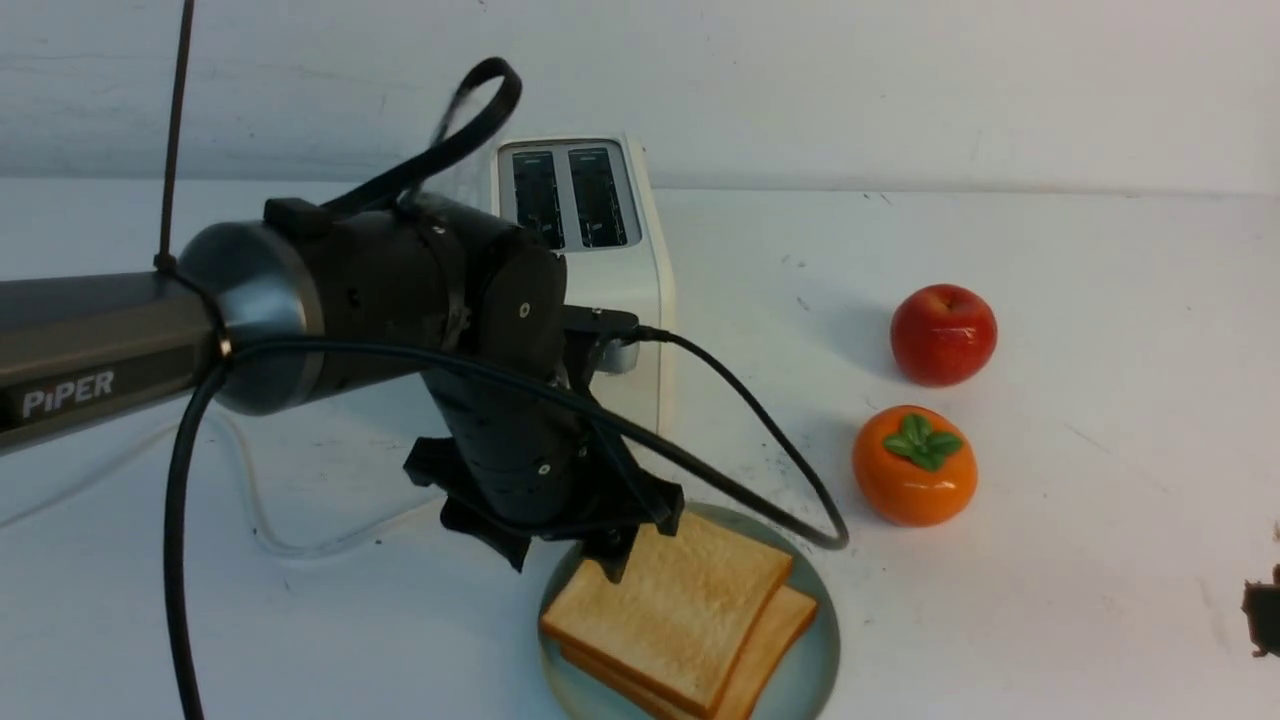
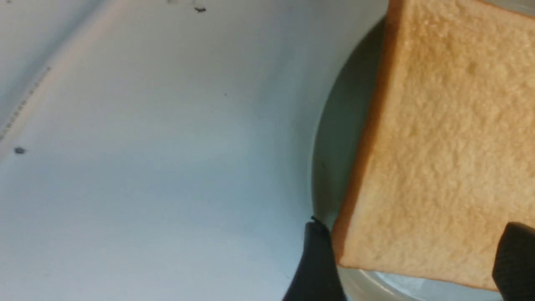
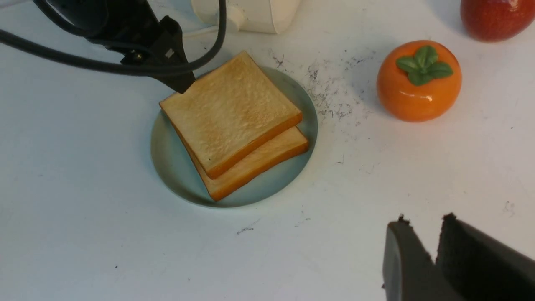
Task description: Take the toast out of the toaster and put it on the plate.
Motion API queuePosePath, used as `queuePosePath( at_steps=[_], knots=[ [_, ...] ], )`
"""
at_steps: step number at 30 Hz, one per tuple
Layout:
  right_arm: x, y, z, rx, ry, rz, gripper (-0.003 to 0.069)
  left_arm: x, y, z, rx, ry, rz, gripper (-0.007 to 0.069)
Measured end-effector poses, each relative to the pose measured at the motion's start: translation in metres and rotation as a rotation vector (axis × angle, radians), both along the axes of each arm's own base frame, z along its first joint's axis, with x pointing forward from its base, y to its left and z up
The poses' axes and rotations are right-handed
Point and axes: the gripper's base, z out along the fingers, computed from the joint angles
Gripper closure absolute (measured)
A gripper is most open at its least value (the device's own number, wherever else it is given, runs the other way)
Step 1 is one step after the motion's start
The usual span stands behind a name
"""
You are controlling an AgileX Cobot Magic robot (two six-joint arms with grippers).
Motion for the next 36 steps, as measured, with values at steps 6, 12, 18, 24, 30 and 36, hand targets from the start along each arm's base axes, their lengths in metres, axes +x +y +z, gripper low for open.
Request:
queuePosePath(
  at_steps=[6,12,18,24,30,36],
  knots=[
    [0.000,0.000,0.000,0.000,0.000,0.000,0.0524,-0.004,0.004,-0.001,0.044,0.048,0.003,0.0166],
    [-0.001,0.000,-0.001,-0.003,0.010,0.004,0.0524,-0.006,0.005,0.019,0.085,0.120,0.018,0.0482],
    [-0.007,0.000,-0.007,-0.032,0.098,0.035,0.0526,0.000,0.001,0.050,0.078,0.097,-0.012,0.0638],
    [-0.021,-0.001,-0.012,-0.017,0.214,0.029,0.0605,0.001,0.000,0.058,0.074,0.072,-0.056,0.0638],
    [-0.046,-0.008,-0.008,0.011,0.172,0.005,0.0676,0.000,0.000,0.060,0.073,0.070,-0.064,0.0638],
    [-0.083,-0.029,-0.002,0.063,-0.007,-0.145,0.0674,0.000,0.001,0.061,0.072,0.069,-0.064,0.0638]
  ],
)
